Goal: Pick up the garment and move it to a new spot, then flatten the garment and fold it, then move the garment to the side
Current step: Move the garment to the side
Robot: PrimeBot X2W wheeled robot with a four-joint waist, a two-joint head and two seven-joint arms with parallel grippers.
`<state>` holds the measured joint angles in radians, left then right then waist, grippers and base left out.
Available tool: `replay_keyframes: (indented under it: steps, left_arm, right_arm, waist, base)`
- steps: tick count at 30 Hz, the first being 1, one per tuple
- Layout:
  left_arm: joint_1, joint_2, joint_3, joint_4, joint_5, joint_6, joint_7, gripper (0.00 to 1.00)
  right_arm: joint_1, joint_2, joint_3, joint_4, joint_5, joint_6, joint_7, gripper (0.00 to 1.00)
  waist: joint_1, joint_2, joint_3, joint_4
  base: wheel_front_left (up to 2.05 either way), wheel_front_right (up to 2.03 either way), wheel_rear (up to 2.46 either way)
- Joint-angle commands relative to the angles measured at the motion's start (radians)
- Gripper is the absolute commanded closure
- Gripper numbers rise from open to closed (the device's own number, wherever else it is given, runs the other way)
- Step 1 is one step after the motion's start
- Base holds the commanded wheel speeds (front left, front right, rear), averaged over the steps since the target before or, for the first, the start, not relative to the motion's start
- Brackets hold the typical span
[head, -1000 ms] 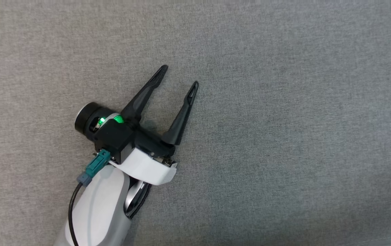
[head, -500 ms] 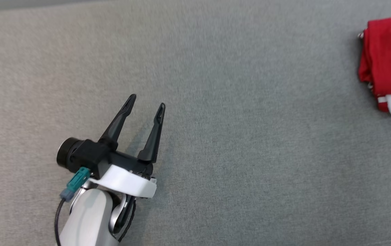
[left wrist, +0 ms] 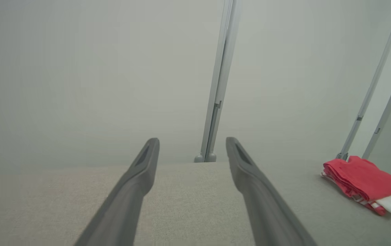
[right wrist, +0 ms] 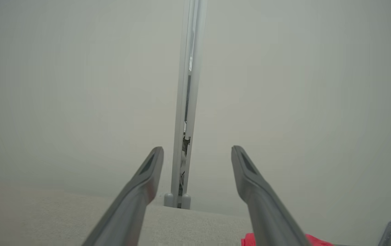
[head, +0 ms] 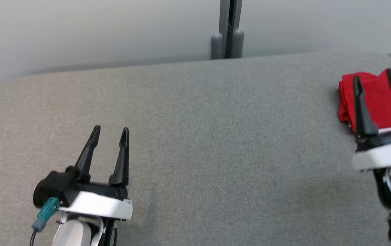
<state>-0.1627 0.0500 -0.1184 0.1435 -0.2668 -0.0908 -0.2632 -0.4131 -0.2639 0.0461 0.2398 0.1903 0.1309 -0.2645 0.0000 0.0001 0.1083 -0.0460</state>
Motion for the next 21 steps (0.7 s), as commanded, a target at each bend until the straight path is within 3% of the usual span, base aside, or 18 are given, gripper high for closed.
replay_keyframes:
  steps: [1, 10, 21]
  left_arm:
    - [0.023, 0.003, 0.011, -0.001, -0.006, 0.012, 0.000, 0.00]
    - [0.110, 0.004, 0.029, -0.020, 0.035, 0.060, 0.000, 0.00]
    - [0.135, 0.003, 0.020, 0.007, 0.024, 0.108, 0.000, 0.00]
  right_arm:
    - [0.047, 0.021, -0.013, -0.029, -0.005, 0.000, 0.000, 0.00]
    - [0.222, 0.162, -0.072, -0.104, -0.073, 0.000, 0.000, 0.00]
    - [0.304, 0.205, -0.067, -0.126, -0.122, 0.000, 0.000, 0.00]
  waist:
    - [0.0000, -0.0001, -0.040, 0.015]
    - [0.0000, -0.0001, -0.094, 0.029]
    - [0.0000, -0.0001, -0.110, 0.045]
  base:
    - [0.00, 0.00, 0.00]
    - [0.00, 0.00, 0.00]
    - [0.00, 0.00, 0.00]
